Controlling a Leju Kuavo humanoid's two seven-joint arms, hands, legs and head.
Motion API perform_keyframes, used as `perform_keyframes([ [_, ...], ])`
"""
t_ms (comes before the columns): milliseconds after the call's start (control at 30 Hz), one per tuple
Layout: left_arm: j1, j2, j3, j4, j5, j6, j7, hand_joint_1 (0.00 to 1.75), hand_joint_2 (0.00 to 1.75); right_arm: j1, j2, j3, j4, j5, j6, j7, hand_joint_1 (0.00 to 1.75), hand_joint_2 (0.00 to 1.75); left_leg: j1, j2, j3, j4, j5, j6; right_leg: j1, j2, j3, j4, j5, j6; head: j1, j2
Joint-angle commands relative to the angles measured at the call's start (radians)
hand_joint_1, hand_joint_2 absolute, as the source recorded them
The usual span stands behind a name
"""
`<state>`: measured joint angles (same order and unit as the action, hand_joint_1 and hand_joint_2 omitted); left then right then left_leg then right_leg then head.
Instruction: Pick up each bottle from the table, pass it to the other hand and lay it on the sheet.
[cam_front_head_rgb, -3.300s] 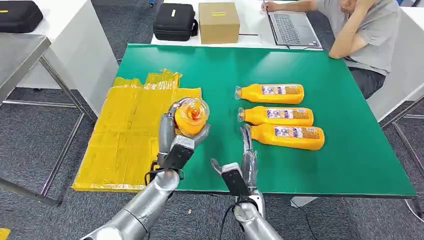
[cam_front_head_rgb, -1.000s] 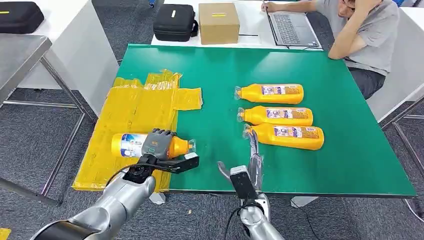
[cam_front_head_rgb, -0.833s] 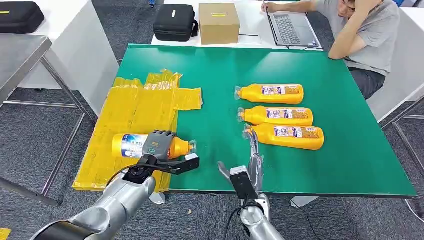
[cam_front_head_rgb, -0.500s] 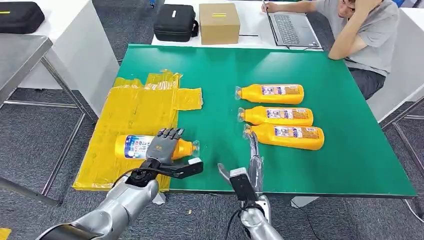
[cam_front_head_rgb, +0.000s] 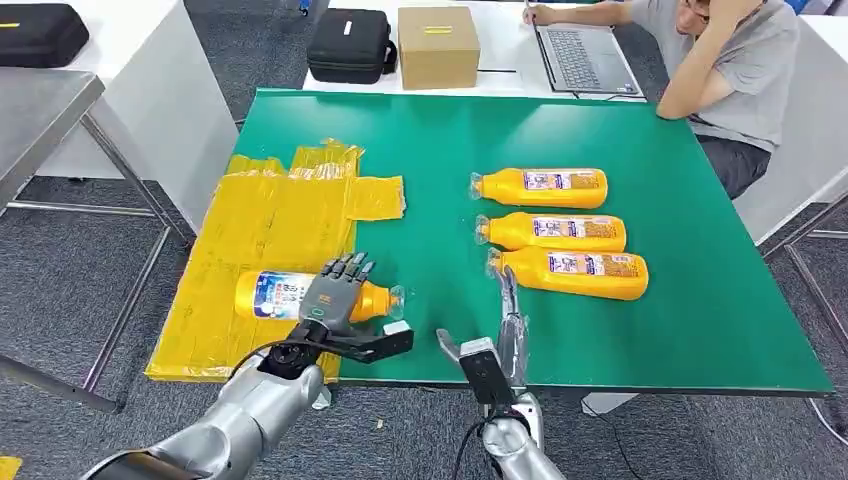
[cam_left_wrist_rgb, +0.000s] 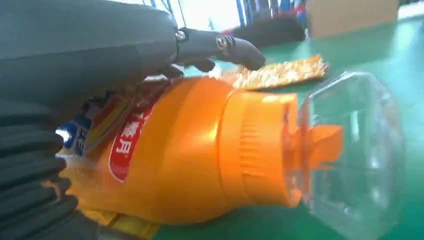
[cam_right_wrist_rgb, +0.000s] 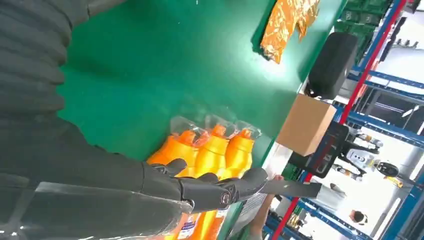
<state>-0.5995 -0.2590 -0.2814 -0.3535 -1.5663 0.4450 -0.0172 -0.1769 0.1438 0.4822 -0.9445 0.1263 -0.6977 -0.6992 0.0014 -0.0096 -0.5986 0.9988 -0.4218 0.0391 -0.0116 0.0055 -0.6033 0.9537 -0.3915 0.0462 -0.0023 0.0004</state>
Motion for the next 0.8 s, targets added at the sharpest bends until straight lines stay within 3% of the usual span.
perform_keyframes([
  [33,0.006,-0.004,-0.125,-0.065,-0.004,0.127,0.042,0.0,1.75,0.007,-0.006,-0.049,-0.001,0.003,0.0,0.001,0.0,1.75,0.0,-0.001,0.002,0.001,-0.002,-0.002,0.001,-0.002,0.003,0.001,-0.003,-0.002,0.0,0.0],
  [233,0.039,0.015,-0.217,-0.193,-0.004,0.231,0.117,0.0,1.75,0.007,-0.001,-0.048,0.004,0.007,0.0,0.001,0.0,1.75,0.001,0.001,0.0,0.0,-0.001,-0.001,0.001,0.0,0.0,0.0,-0.001,-0.001,0.0,0.0],
  [433,0.045,0.026,-0.234,-0.218,-0.004,0.251,0.122,0.0,1.75,0.003,-0.001,-0.045,0.009,0.006,0.0,0.001,0.0,1.75,0.0,0.002,0.001,-0.001,-0.001,-0.001,0.0,0.001,0.001,0.0,-0.001,-0.001,0.0,0.0],
  [500,0.075,0.035,-0.236,-0.302,-0.003,0.253,0.109,0.0,1.75,0.007,0.0,-0.053,0.007,0.011,0.0,0.001,0.0,1.75,0.001,0.002,0.001,0.0,-0.002,-0.002,0.001,0.001,0.001,0.0,-0.001,-0.001,0.0,0.0],
  [700,0.075,0.035,-0.236,-0.302,-0.003,0.253,0.109,0.0,1.75,0.007,0.0,-0.053,0.007,0.011,0.0,0.001,0.0,1.75,0.0,0.002,0.002,-0.001,-0.002,-0.002,0.0,0.001,0.001,0.0,-0.002,-0.002,0.0,0.0],
  [800,0.12,0.04,-0.221,-0.429,0.043,0.253,0.039,0.0,1.75,0.014,0.001,-0.059,-0.003,0.021,0.0,0.001,0.0,1.75,0.0,0.002,0.004,0.001,-0.003,-0.003,0.001,0.001,0.003,0.002,-0.003,-0.003,0.0,0.0],
])
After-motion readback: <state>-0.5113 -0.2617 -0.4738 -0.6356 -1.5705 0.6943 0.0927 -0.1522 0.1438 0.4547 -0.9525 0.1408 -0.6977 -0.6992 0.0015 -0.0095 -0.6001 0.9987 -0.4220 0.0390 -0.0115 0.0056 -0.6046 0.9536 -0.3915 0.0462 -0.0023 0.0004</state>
